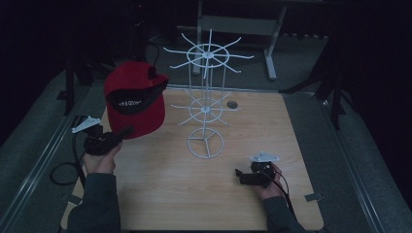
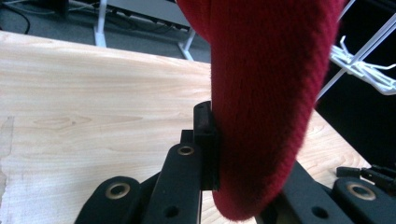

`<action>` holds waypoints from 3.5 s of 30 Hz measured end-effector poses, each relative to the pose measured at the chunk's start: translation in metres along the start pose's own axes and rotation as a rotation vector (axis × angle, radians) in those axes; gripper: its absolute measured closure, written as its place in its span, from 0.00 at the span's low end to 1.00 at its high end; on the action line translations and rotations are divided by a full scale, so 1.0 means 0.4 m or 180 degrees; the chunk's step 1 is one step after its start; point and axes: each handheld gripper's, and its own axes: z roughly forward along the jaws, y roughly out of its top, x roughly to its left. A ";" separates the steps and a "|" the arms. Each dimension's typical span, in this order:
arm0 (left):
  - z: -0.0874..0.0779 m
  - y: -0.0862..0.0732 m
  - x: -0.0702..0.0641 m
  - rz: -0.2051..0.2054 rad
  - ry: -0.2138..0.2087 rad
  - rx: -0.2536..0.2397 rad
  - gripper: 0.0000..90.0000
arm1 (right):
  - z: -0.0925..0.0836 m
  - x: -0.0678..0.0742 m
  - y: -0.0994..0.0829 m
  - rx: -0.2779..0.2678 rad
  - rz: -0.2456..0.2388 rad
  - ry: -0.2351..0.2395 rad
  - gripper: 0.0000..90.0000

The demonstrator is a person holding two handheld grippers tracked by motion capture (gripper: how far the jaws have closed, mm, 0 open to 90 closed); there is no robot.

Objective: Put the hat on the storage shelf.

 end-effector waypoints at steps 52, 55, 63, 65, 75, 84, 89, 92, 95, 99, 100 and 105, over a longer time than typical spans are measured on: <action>-0.015 0.125 -0.098 0.0089 -0.0275 -0.0327 0.95 | 0.000 -0.001 0.000 -0.0001 -0.0008 -0.0001 0.15; -0.017 0.135 -0.103 0.0083 -0.0289 -0.0345 0.95 | 0.000 -0.001 0.000 0.0000 -0.0007 -0.0001 0.15; -0.019 0.148 -0.108 0.0038 -0.0335 -0.0395 0.95 | 0.000 -0.001 0.001 0.0000 -0.0007 -0.0001 0.15; -0.019 0.150 -0.110 0.0042 -0.0338 -0.0395 0.95 | 0.000 -0.001 0.000 0.0000 -0.0007 -0.0001 0.15; -0.028 0.157 -0.123 0.0017 -0.0416 -0.0476 0.95 | 0.000 0.000 0.000 0.0003 -0.0003 0.0001 0.15; -0.038 0.166 -0.127 -0.0047 -0.0406 -0.0599 0.95 | 0.000 0.000 0.000 0.0003 -0.0003 0.0001 0.15; -0.041 0.164 -0.135 -0.0042 -0.0463 -0.0638 0.95 | 0.000 0.000 0.000 0.0002 -0.0003 0.0001 0.15; -0.043 0.164 -0.138 -0.0017 -0.0510 -0.0658 0.95 | 0.000 0.000 0.000 0.0003 -0.0004 0.0001 0.15; -0.045 0.163 -0.142 0.0010 -0.0546 -0.0674 0.95 | 0.000 0.000 0.000 0.0002 -0.0005 0.0001 0.15; -0.048 0.161 -0.144 0.0035 -0.0569 -0.0674 0.95 | 0.000 0.000 0.000 0.0002 -0.0004 0.0001 0.15; -0.049 0.160 -0.145 0.0038 -0.0573 -0.0671 0.95 | 0.000 0.000 0.000 0.0003 -0.0004 0.0001 0.15; -0.050 0.152 -0.150 0.0088 -0.0599 -0.0658 0.95 | 0.000 0.000 0.000 0.0003 -0.0004 0.0001 0.15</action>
